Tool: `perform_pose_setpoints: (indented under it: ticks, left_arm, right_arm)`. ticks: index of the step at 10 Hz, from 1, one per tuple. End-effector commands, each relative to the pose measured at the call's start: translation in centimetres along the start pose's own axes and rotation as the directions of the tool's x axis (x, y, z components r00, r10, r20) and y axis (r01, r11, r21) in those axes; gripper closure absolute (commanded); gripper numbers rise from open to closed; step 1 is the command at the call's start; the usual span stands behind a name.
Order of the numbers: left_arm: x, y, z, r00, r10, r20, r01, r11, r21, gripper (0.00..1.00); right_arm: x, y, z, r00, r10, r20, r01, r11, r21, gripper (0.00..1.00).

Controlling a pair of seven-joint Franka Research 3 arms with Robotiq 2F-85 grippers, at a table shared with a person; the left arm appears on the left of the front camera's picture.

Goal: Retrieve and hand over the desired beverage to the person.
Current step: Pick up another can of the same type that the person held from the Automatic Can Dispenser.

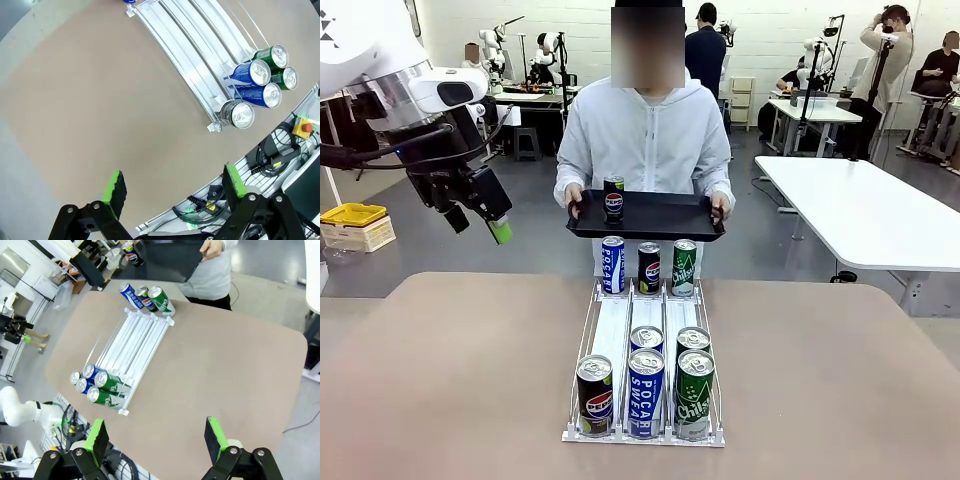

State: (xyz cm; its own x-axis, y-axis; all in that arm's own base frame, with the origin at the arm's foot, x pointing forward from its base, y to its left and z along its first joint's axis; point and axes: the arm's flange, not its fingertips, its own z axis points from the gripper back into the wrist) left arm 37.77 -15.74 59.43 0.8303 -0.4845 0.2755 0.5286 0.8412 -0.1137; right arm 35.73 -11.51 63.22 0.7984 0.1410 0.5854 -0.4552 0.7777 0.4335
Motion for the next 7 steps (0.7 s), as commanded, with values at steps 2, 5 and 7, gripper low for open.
perform_pose_setpoints:
  ticks: [2, 5, 7]
  left_arm:
    - [-0.09, 0.04, 0.02, 1.0, 0.005, 0.0, -0.005, 1.0, 0.009, 0.0]
    - [-0.09, 0.04, 0.02, 1.0, 0.005, 0.0, -0.005, 1.0, 0.009, 0.0]
    - [0.0, 0.0, 0.0, 1.0, 0.0, 0.0, 0.0, 1.0, 0.0, 0.0]
  right_arm:
    - [0.2, -0.07, 0.03, 1.0, 0.011, 0.016, -0.012, 0.999, 0.031, 0.0]
    - [0.2, -0.07, 0.03, 1.0, 0.011, 0.016, -0.012, 0.999, 0.031, 0.0]
    - [0.2, -0.07, 0.03, 1.0, 0.011, 0.016, -0.012, 0.999, 0.031, 0.0]
